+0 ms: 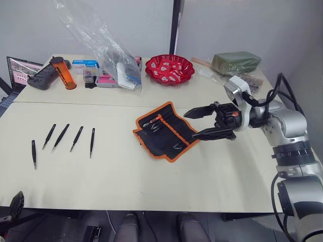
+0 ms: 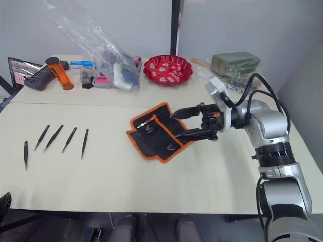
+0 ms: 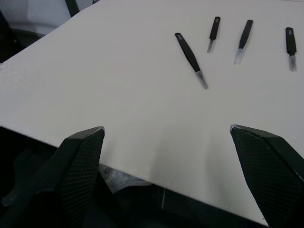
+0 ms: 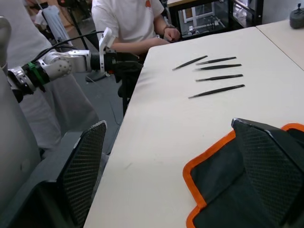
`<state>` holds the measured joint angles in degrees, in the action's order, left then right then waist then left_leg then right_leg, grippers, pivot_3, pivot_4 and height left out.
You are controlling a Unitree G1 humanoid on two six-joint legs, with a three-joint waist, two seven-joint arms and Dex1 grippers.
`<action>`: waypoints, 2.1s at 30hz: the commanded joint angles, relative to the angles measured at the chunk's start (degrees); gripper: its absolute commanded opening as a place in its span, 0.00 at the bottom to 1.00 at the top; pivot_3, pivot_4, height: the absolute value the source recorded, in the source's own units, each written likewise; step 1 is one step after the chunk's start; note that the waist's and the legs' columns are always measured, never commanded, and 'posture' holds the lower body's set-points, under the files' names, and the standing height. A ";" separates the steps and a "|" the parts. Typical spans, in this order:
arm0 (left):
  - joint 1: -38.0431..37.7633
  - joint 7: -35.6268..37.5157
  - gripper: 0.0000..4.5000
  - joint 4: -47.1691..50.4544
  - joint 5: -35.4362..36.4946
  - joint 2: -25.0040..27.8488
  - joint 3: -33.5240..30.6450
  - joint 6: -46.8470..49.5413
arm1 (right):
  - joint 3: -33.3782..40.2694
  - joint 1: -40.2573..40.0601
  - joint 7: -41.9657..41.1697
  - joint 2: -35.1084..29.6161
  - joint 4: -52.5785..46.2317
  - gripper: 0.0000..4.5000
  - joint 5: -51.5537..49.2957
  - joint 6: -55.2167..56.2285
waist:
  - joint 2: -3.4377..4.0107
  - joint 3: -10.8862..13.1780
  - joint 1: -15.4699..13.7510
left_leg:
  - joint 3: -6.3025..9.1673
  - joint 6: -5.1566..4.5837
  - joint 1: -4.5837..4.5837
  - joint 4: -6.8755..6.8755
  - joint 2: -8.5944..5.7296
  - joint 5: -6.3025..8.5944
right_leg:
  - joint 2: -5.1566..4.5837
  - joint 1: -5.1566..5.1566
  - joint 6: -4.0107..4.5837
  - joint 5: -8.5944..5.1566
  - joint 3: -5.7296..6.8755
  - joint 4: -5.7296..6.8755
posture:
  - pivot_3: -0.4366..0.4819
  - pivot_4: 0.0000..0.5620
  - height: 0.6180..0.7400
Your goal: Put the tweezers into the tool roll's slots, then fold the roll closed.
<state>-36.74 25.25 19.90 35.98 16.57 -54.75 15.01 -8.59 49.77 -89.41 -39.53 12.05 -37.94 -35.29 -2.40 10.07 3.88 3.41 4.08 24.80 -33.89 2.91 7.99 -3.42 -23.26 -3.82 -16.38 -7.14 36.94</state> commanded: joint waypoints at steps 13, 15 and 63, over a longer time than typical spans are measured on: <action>19.75 -18.82 1.00 -4.10 -1.52 7.91 5.53 10.57 | 0.70 2.15 0.65 3.54 -1.92 0.99 3.52 4.47 | -0.06 -0.01 -0.05 | 0.02 -0.33 0.00 -0.03 0.01 -0.21 | 0.06 0.03 -0.37 0.32 0.04 0.14 | 0.48 0.27 1.00; 21.94 -19.20 1.00 -7.01 -4.01 9.67 8.24 11.35 | 1.21 1.59 1.56 3.55 -2.33 0.99 4.05 5.15 | -0.06 -0.01 0.10 | 0.02 -0.32 0.00 -0.01 0.02 -0.21 | 0.07 0.02 -0.33 0.35 0.04 0.15 | 0.48 0.27 1.00; 31.55 6.16 0.00 3.68 -2.13 27.05 23.50 13.55 | 5.52 -7.45 11.68 3.04 -8.27 1.00 6.39 7.09 | -0.03 0.00 -1.25 | 0.01 -0.32 -0.04 -0.02 0.02 -0.22 | 0.07 0.07 -0.14 0.55 0.04 0.16 | 0.48 0.27 1.00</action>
<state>-6.17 29.49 21.78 32.44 42.30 -32.07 27.56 -5.43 42.28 -79.05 -35.71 6.09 -31.54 -28.11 -2.43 10.07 2.63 3.42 3.76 24.76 -33.91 2.92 7.76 -3.36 -23.19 -3.96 -15.83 -7.11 37.10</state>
